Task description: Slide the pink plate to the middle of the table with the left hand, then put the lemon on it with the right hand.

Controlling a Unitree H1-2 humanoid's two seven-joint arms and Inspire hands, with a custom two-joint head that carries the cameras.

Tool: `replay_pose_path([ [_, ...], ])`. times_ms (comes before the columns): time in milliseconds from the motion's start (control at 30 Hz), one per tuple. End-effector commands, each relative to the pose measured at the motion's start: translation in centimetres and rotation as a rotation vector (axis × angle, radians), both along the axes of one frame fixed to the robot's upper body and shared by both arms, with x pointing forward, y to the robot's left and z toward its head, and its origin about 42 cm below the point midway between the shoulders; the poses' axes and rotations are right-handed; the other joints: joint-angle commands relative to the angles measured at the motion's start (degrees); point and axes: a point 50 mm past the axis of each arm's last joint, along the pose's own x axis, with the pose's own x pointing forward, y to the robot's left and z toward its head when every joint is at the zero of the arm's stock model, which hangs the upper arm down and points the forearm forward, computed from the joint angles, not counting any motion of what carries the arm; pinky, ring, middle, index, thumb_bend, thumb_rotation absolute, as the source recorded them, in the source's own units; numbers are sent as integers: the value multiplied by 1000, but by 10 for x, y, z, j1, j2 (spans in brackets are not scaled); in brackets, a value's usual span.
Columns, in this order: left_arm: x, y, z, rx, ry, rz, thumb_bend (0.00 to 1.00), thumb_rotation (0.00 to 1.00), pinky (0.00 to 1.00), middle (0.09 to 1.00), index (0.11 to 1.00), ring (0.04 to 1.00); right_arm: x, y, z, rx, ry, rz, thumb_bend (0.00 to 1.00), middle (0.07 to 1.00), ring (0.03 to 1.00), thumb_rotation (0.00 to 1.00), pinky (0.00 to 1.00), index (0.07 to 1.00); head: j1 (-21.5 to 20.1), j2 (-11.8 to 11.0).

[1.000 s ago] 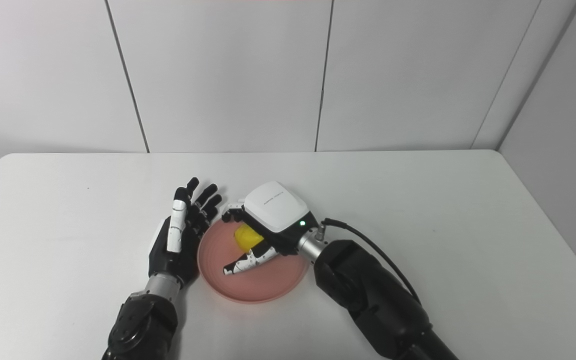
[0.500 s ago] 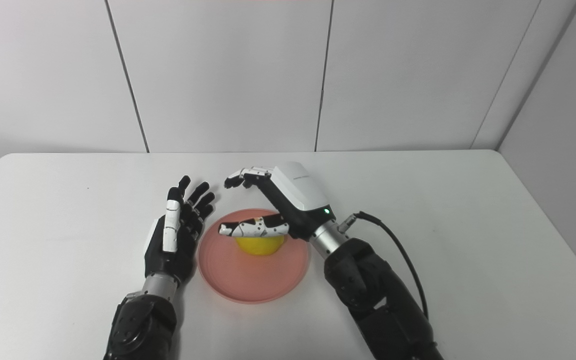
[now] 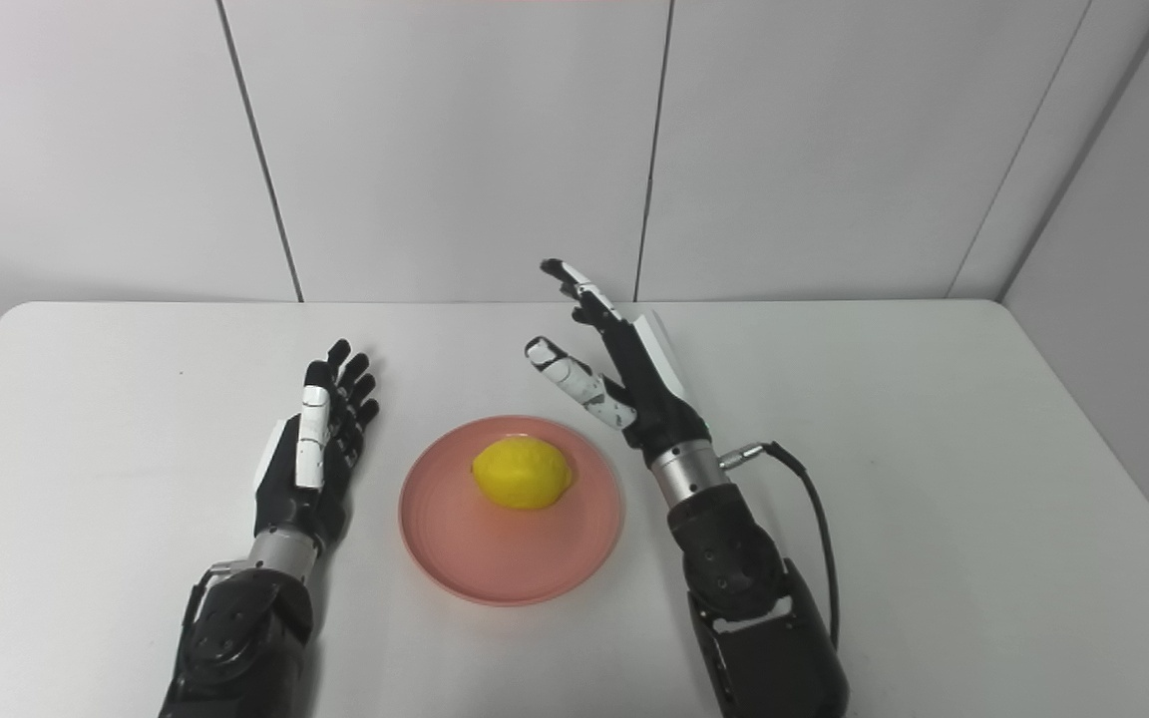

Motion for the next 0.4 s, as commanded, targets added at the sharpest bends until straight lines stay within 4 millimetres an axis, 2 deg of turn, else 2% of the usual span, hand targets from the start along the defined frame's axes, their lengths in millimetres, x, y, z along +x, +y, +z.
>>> replay_pose_path([
  [0,9,-3,11,21,-30,6,877,989,1000,1000,1000,1000,0,1,14,105,13,-4,690,951,947,1000,921,930,1,0],
  [133,11,0,16,3,-31,8,868,977,1000,1000,1000,1000,-2,-4,6,230,113,-44,760,974,981,1000,993,954,1,0],
  [367,16,4,22,-7,-16,22,838,989,1000,1000,1000,1000,-6,-9,-18,485,259,-94,786,988,1000,979,1000,972,3,1],
])
